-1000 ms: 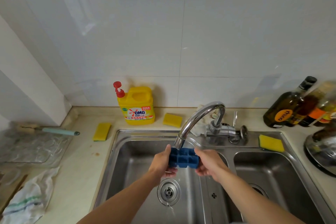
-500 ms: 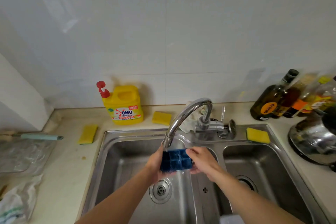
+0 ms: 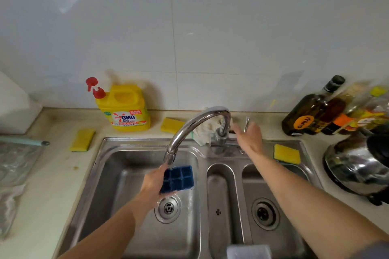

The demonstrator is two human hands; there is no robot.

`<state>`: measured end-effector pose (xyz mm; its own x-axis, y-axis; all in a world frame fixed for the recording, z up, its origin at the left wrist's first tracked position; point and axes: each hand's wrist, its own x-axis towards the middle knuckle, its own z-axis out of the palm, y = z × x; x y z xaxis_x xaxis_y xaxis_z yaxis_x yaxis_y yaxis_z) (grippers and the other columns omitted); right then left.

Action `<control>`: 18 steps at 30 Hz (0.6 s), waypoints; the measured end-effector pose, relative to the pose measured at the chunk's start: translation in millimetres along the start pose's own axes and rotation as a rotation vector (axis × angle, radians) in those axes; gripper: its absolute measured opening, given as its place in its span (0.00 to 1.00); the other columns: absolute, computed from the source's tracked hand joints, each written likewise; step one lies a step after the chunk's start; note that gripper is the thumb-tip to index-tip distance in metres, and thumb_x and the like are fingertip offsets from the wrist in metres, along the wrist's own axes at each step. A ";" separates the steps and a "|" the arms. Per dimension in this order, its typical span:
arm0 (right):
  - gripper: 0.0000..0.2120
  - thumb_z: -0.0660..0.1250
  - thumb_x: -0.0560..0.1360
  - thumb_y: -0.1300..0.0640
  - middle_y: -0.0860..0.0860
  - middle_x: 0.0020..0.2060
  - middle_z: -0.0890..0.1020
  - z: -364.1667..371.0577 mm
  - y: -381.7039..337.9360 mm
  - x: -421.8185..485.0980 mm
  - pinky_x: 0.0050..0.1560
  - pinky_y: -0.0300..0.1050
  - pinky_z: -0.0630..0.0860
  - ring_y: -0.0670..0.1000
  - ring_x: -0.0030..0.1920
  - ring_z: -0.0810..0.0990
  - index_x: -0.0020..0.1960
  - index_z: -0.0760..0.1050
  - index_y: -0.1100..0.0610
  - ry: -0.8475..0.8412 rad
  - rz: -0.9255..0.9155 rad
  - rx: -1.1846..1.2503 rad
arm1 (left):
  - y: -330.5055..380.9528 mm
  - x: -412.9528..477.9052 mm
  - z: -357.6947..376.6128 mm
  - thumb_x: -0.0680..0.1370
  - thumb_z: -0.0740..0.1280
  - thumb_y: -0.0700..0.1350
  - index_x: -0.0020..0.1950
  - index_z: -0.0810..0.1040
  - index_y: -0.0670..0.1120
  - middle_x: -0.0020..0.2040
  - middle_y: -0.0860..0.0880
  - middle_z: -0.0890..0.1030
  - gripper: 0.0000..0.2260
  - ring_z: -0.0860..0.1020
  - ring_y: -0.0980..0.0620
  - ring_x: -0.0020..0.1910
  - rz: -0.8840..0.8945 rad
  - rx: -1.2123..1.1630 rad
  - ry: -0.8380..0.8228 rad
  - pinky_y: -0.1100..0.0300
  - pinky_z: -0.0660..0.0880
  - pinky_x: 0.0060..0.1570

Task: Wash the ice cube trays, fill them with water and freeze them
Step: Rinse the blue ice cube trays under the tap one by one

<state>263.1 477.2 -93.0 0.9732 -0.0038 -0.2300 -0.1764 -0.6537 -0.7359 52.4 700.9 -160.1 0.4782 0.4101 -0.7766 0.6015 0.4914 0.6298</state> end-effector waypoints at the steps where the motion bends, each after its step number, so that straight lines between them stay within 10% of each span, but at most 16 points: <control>1: 0.35 0.68 0.78 0.40 0.62 0.70 0.72 0.5 0.0 9.7 0.55 0.48 0.71 0.61 0.65 0.75 0.73 0.66 0.64 -0.009 0.030 0.043 | -2.3 -1.7 -2.7 0.77 0.74 0.54 0.54 0.82 0.43 0.49 0.39 0.86 0.15 0.86 0.38 0.46 0.014 -0.001 0.020 0.45 0.85 0.41; 7: 0.44 0.65 0.78 0.34 0.58 0.79 0.64 24.0 -13.2 37.3 0.73 0.57 0.66 0.62 0.78 0.65 0.81 0.57 0.62 -0.047 0.108 0.265 | -15.1 -7.6 -2.9 0.79 0.71 0.55 0.55 0.81 0.42 0.45 0.42 0.87 0.16 0.87 0.42 0.42 0.067 -0.020 0.068 0.47 0.84 0.40; 14: 0.30 0.66 0.80 0.42 0.59 0.70 0.74 9.2 10.4 4.4 0.69 0.55 0.70 0.59 0.70 0.71 0.73 0.67 0.61 0.034 -0.264 -0.019 | -5.4 -19.8 22.1 0.80 0.69 0.53 0.54 0.81 0.44 0.48 0.40 0.85 0.13 0.86 0.43 0.42 0.137 0.044 0.020 0.52 0.83 0.36; 18: 0.17 0.62 0.81 0.41 0.45 0.48 0.81 14.8 20.0 -49.0 0.54 0.41 0.76 0.45 0.52 0.79 0.56 0.79 0.53 0.125 -0.496 -0.009 | -5.6 -26.4 31.3 0.81 0.68 0.54 0.52 0.81 0.42 0.48 0.38 0.83 0.14 0.85 0.40 0.45 0.191 0.127 -0.044 0.52 0.82 0.35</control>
<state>209.7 475.6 -105.9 0.9498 0.2184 0.2242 0.3120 -0.6061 -0.7316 56.4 663.4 -143.5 0.6171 0.4508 -0.6449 0.5715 0.3066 0.7612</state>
